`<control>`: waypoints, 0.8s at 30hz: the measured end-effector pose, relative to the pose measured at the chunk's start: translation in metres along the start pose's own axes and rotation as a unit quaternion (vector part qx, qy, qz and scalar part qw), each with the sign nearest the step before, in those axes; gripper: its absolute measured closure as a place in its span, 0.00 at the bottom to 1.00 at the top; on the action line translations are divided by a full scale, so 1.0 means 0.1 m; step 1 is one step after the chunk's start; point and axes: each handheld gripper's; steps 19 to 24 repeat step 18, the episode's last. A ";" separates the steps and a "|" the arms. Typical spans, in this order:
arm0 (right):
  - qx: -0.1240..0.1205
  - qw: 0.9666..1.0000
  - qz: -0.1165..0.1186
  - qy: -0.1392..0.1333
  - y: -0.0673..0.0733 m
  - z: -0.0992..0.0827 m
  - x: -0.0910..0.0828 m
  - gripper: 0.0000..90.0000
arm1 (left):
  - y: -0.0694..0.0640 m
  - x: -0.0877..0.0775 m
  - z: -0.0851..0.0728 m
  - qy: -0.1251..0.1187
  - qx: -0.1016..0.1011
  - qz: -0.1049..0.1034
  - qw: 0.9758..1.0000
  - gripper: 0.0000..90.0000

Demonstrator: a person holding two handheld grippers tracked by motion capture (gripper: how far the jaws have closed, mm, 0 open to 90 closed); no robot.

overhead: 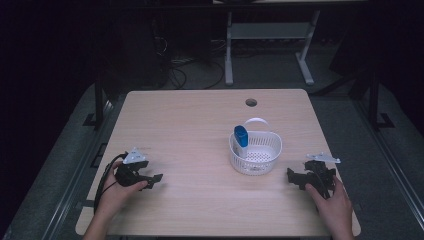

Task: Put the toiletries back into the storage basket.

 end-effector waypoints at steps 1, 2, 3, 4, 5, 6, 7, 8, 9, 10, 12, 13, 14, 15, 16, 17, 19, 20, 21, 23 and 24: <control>0.000 1.000 0.000 0.000 0.00 0.00 0.00 0.00 | 0.01 0.01 -0.02 0.003 -0.001 0.000 1.000 0.23; 0.000 1.000 0.000 0.000 0.00 0.00 0.00 0.00 | 0.02 0.03 -0.03 0.007 -0.001 0.000 1.000 0.23; 0.000 1.000 0.000 0.000 0.00 0.00 0.00 0.00 | 0.01 0.04 -0.05 0.006 -0.004 -0.001 1.000 0.23; 0.000 1.000 0.000 0.000 0.00 0.00 0.00 0.00 | 0.02 0.05 -0.06 0.009 -0.005 -0.002 1.000 0.23; 0.000 1.000 0.000 0.000 0.00 0.00 0.00 0.00 | 0.02 0.06 -0.07 0.008 0.001 0.001 1.000 0.22; 0.000 1.000 0.000 0.000 0.00 0.00 0.00 0.00 | 0.02 0.06 -0.08 0.006 0.006 0.003 1.000 0.22; 0.000 1.000 0.000 0.000 0.00 0.00 0.00 0.00 | 0.02 0.07 -0.08 0.005 0.008 0.005 1.000 0.22; 0.000 1.000 0.000 0.000 0.00 0.00 0.00 0.00 | 0.02 0.07 -0.08 0.005 0.014 0.006 1.000 0.22; 0.000 1.000 0.000 0.000 0.00 0.00 0.00 0.00 | 0.03 0.07 -0.10 0.002 0.018 0.007 1.000 0.22; 0.000 1.000 0.000 0.000 0.00 0.00 0.00 0.00 | 0.03 0.08 -0.11 -0.003 0.019 0.007 1.000 0.21; 0.000 1.000 0.000 0.000 0.00 0.00 0.00 0.00 | 0.03 0.08 -0.12 -0.007 0.020 0.007 1.000 0.20; 0.000 1.000 0.000 0.000 0.00 0.00 0.00 0.01 | 0.03 0.08 -0.12 -0.008 0.020 0.007 1.000 0.20; 0.000 1.000 0.000 0.000 0.00 0.00 0.00 0.00 | 0.03 0.08 -0.12 -0.008 0.020 0.008 1.000 0.20; 0.000 1.000 0.000 0.000 0.00 0.00 0.00 0.00 | 0.02 0.08 -0.12 -0.009 0.019 0.007 1.000 0.20; 0.000 1.000 0.000 0.000 0.00 0.00 0.00 0.00 | 0.02 0.08 -0.12 -0.009 0.020 0.007 1.000 0.20; 0.000 1.000 0.000 0.000 0.00 0.00 0.00 0.00 | 0.03 0.08 -0.13 -0.010 0.021 0.007 1.000 0.20; 0.000 1.000 0.000 0.000 0.00 0.00 0.00 0.01 | 0.03 0.08 -0.13 -0.011 0.022 0.006 1.000 0.20; 0.000 1.000 0.000 0.000 0.00 0.00 0.00 0.01 | 0.03 0.08 -0.13 -0.011 0.022 0.006 1.000 0.20; 0.000 1.000 0.000 0.000 0.00 0.00 0.00 0.01 | 0.03 0.08 -0.13 -0.011 0.022 0.006 1.000 0.20; 0.000 1.000 0.000 0.000 0.00 0.00 0.00 0.01 | 0.03 0.08 -0.13 -0.011 0.022 0.006 1.000 0.20; 0.000 1.000 0.000 0.000 0.00 0.00 0.00 0.01 | 0.03 0.08 -0.13 -0.011 0.022 0.006 1.000 0.20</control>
Point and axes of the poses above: each handheld gripper's, and its own axes: x roughly forward along the jaws, z roughly out of its top, y roughly to its left, and after that the axes turned 13 degrees about -z, right-handed
